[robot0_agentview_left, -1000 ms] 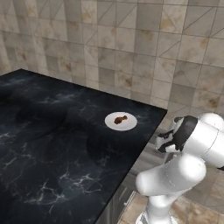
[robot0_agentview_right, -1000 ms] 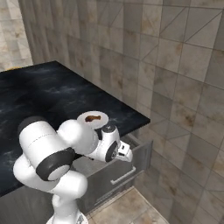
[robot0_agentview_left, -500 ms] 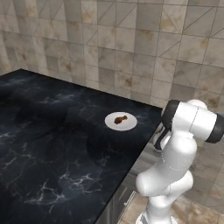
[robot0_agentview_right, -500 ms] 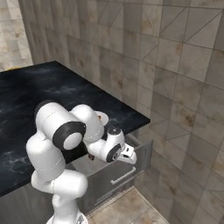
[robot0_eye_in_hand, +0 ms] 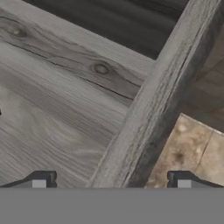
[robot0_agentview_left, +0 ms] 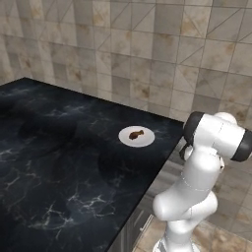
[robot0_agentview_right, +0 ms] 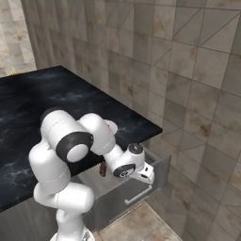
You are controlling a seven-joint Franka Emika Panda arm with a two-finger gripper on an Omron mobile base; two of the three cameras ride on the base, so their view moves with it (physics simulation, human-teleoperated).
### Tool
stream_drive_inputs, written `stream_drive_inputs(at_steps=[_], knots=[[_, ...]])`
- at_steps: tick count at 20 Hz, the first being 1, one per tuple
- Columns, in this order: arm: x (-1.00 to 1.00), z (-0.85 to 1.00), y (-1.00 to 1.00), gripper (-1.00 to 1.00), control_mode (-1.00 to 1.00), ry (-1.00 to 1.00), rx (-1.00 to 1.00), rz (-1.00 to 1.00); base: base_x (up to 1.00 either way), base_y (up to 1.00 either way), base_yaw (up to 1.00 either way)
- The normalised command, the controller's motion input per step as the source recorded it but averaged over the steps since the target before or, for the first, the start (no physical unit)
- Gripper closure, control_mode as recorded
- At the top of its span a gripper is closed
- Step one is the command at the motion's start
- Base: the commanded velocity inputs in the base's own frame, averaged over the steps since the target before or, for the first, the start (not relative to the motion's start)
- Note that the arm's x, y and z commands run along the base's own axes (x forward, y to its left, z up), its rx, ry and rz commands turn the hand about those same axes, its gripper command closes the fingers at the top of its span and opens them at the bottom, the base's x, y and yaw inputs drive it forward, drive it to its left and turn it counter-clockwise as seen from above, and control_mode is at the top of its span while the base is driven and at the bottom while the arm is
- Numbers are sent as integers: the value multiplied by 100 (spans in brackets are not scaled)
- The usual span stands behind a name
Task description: Pick up the knife from the drawer and place it on the cutting board. Then place the meat from the plate to the cutting board.
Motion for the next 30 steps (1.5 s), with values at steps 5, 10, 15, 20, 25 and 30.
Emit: stream_drive_inputs(at_steps=[5,10,15,20,25,30], knots=[[-97,-12,-100,-100,-100,0,13,0,0,0,0],[-85,1,-100,-100,-100,0,11,0,0,0,0],[-49,89,-51,-100,-100,-6,5,1,0,0,0],[-18,100,-14,-100,-100,-3,1,14,0,0,0],[-17,99,43,-100,-100,12,-11,20,0,0,0],[-21,25,99,-100,-100,5,-31,7,0,0,0]])
